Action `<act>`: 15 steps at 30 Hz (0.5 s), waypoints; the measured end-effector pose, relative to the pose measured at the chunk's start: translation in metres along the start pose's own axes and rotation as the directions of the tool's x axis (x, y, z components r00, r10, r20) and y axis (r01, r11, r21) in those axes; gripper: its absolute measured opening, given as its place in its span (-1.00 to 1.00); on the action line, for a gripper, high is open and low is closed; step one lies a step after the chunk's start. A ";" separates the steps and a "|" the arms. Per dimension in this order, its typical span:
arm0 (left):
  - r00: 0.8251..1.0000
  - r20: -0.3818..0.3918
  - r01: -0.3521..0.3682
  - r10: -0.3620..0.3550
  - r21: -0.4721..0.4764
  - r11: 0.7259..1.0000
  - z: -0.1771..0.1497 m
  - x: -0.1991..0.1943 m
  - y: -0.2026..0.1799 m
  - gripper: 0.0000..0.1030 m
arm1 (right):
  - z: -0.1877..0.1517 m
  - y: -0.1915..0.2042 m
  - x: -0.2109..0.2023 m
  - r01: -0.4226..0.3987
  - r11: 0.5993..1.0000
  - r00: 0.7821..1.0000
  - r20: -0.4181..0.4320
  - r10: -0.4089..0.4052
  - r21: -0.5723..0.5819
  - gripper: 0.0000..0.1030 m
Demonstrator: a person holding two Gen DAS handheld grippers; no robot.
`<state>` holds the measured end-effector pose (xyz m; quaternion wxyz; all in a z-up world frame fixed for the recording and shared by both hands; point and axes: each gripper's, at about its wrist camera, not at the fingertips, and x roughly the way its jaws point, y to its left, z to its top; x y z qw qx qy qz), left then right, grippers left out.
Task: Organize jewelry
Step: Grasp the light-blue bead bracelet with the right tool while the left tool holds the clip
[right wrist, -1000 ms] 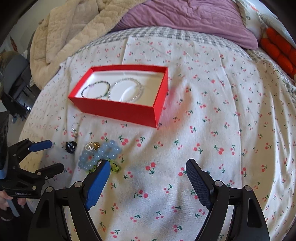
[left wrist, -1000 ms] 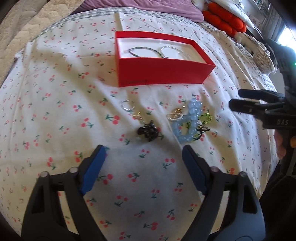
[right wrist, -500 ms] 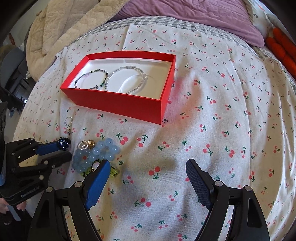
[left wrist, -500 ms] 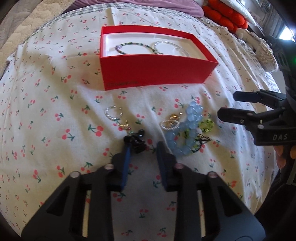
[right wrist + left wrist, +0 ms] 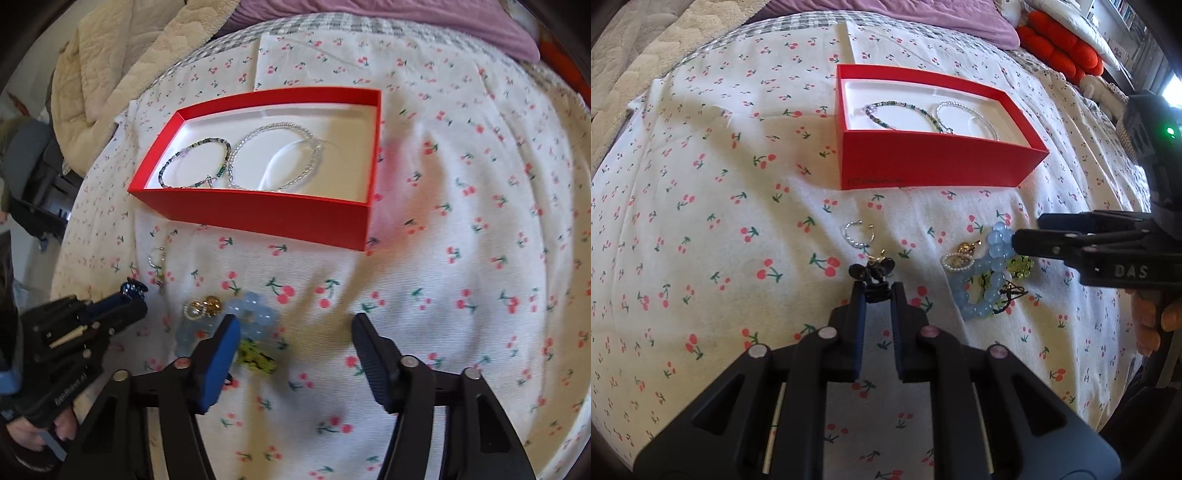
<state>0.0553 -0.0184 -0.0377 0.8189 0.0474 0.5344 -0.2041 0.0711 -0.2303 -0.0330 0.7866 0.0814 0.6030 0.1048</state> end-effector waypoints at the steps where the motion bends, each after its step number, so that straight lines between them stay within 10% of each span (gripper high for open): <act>1: 1.000 0.000 0.000 0.000 0.000 1.000 0.000 0.000 -0.001 -0.72 | 0.002 0.001 0.004 -0.014 1.000 1.000 -0.013 0.014 0.010 0.12; 15: 1.000 0.004 0.002 -0.002 -0.009 1.000 -0.007 -0.010 0.008 -0.72 | 0.012 0.041 0.026 0.012 0.999 0.999 -0.046 -0.014 -0.041 -0.10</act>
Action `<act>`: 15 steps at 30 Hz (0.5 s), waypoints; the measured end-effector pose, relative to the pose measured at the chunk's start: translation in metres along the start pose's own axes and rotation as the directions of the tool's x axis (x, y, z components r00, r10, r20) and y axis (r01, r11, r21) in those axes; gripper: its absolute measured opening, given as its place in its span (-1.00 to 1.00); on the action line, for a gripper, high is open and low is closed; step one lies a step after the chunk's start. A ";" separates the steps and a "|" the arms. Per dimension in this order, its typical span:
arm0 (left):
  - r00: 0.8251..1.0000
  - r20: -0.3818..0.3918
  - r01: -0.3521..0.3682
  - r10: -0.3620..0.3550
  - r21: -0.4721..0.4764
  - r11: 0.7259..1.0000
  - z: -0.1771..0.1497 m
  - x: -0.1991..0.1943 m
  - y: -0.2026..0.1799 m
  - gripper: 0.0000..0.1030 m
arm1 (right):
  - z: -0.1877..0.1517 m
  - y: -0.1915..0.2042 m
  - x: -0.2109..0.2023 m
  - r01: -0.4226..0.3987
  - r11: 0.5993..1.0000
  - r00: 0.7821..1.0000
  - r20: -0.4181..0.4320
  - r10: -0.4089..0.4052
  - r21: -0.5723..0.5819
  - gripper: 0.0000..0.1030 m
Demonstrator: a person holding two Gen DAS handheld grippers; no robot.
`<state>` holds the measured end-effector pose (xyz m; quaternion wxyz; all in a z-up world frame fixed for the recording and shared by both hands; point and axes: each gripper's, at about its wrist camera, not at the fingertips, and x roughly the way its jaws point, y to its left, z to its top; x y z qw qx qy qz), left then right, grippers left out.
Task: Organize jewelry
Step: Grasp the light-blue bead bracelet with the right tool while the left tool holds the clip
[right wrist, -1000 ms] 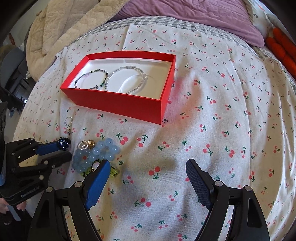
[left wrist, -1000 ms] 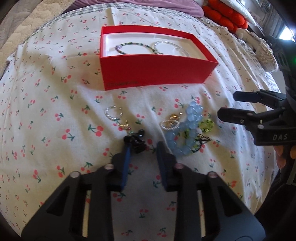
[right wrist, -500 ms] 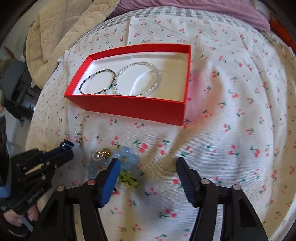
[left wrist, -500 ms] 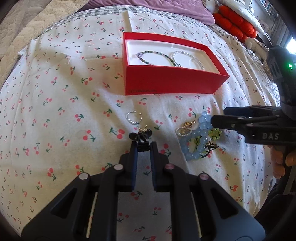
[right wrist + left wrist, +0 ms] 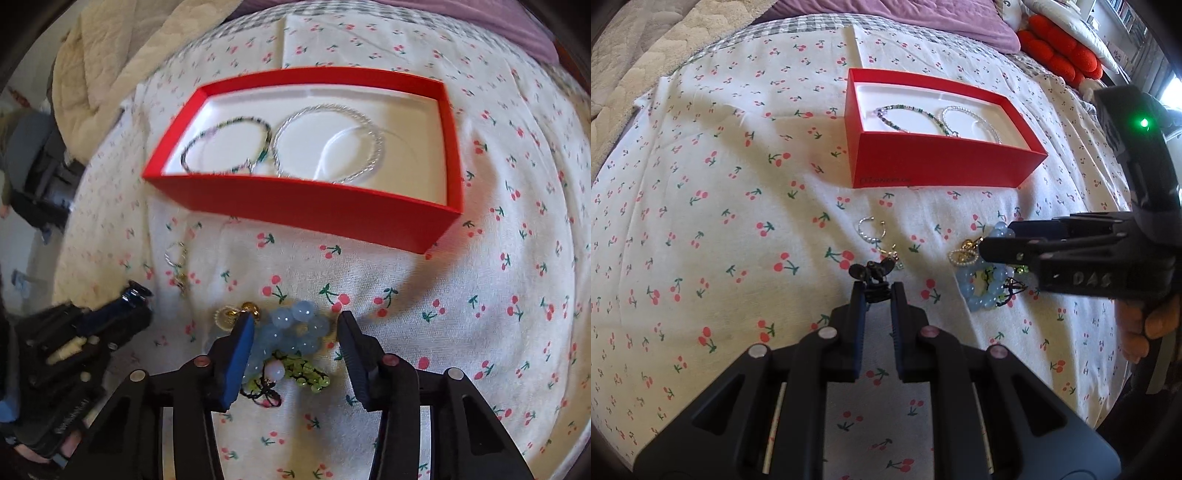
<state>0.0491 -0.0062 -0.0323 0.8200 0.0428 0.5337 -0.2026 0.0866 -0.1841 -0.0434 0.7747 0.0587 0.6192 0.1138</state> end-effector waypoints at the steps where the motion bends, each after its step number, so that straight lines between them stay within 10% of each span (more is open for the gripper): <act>1: 1.000 -0.001 0.000 0.000 0.000 1.000 0.000 0.000 -0.001 -0.72 | -0.001 0.002 0.002 0.014 1.000 1.000 0.003 -0.014 -0.013 -0.14; 7: 1.000 -0.004 0.004 -0.003 0.010 1.000 0.000 0.001 -0.006 -0.72 | 0.000 0.003 0.005 0.044 0.999 0.999 0.012 -0.044 -0.006 -0.74; 15: 1.000 0.009 0.006 -0.006 0.019 1.000 0.004 -0.004 -0.008 -0.72 | -0.003 -0.003 -0.013 -0.010 1.000 0.999 0.047 0.010 0.014 -0.77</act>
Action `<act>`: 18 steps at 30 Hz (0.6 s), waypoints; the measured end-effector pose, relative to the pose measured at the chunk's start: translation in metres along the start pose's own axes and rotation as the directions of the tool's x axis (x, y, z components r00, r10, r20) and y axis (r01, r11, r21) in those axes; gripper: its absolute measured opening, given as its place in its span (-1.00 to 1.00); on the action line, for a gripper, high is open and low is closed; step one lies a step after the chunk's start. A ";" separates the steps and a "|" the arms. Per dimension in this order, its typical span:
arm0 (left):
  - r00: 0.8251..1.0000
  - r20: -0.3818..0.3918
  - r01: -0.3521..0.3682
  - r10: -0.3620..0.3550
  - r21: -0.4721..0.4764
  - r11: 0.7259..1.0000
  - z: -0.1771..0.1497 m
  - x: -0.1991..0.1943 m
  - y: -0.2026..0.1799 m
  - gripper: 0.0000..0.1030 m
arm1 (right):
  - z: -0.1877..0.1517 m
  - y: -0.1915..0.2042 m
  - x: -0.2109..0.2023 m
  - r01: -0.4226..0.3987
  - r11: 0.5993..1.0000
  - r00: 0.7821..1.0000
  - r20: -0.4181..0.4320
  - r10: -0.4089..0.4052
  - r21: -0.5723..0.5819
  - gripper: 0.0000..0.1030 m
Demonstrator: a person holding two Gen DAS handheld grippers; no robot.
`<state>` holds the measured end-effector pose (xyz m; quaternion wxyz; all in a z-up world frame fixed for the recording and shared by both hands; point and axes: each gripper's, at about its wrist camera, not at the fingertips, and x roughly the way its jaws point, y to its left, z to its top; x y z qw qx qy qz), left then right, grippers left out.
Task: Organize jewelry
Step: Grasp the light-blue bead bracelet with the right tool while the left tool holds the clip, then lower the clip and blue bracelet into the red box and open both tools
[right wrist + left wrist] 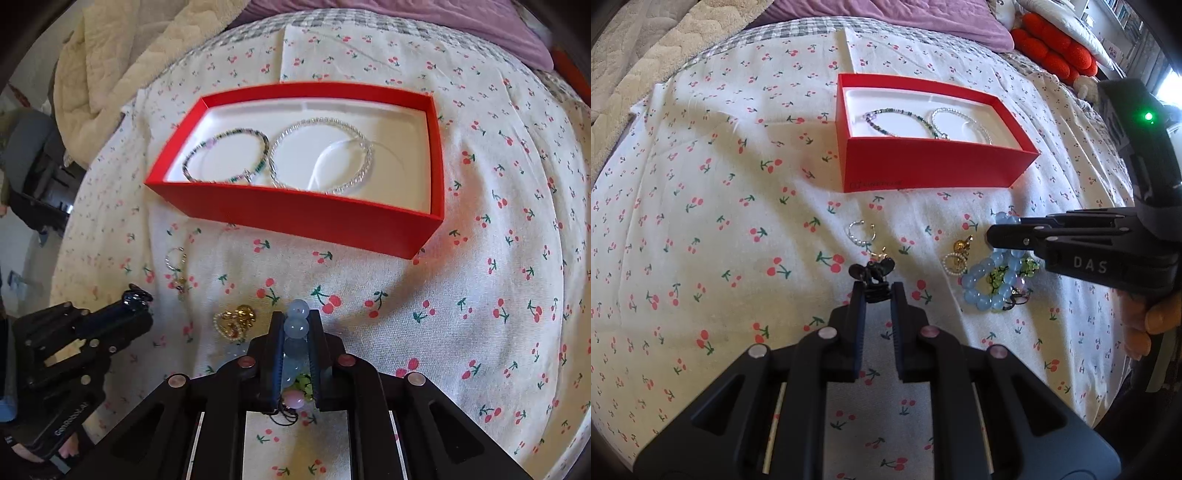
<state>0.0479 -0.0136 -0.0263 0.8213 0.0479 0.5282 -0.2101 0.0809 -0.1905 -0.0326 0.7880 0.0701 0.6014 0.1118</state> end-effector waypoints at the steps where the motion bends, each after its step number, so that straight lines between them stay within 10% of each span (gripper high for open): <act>1: 1.000 0.004 0.001 -0.001 0.000 1.000 0.001 -0.001 0.000 -0.72 | 0.000 0.001 -0.003 -0.006 1.000 1.000 0.007 0.006 0.000 -0.77; 18: 0.997 0.069 0.035 -0.035 -0.003 0.999 0.016 -0.024 -0.007 -0.72 | -0.005 0.015 -0.077 -0.062 0.997 0.986 0.151 0.068 -0.046 -0.78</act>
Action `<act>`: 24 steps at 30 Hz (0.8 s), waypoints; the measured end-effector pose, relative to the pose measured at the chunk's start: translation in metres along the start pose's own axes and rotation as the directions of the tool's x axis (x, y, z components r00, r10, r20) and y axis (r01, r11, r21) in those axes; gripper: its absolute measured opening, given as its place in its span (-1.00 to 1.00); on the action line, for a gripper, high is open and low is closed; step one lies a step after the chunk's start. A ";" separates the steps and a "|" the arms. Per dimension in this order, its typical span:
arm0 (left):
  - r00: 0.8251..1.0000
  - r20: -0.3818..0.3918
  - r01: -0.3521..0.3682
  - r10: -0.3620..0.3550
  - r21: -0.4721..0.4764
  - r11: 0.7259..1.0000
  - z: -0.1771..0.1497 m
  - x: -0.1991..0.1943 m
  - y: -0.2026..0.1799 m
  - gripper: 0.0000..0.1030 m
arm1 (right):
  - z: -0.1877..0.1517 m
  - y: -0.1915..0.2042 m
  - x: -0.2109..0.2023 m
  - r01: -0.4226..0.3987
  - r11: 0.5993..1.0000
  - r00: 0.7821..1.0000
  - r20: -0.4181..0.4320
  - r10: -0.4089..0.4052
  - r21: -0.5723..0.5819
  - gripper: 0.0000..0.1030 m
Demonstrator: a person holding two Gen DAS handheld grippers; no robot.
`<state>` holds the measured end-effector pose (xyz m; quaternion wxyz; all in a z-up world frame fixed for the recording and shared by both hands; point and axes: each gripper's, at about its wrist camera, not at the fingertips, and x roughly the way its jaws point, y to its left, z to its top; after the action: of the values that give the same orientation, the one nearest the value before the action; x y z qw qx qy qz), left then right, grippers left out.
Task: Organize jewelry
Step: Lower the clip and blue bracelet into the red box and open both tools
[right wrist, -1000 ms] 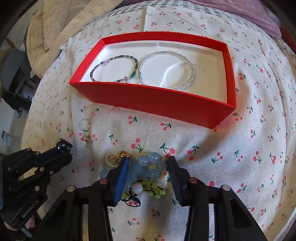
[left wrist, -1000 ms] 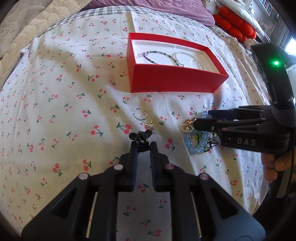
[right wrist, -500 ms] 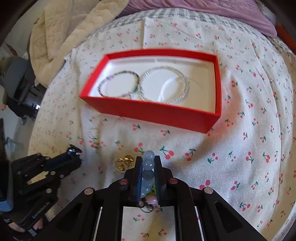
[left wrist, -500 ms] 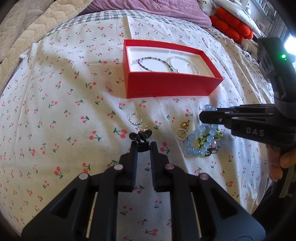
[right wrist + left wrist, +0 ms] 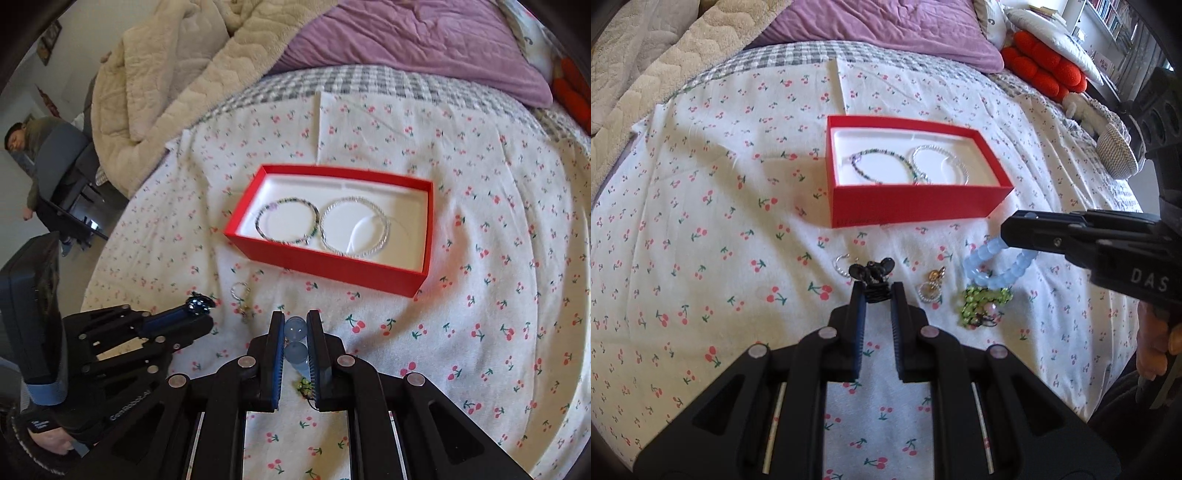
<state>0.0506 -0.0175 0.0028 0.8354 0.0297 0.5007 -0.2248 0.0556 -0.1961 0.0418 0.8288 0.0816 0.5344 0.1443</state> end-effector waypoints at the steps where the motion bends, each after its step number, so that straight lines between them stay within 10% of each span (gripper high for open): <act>1: 1.000 0.004 0.002 -0.002 -0.002 1.000 0.001 -0.001 -0.001 -0.72 | 0.001 0.000 -0.005 -0.001 1.000 1.000 0.012 0.001 0.001 -0.78; 24: 0.997 0.065 0.050 -0.045 -0.074 0.996 0.053 0.012 -0.010 -0.72 | 0.042 -0.031 -0.049 -0.014 0.997 0.974 0.225 -0.004 0.079 -0.78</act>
<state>0.0948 -0.0451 0.0205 0.8459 -0.0209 0.4825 -0.2264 0.0796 -0.2408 0.0925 0.8797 0.1316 0.4423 0.1146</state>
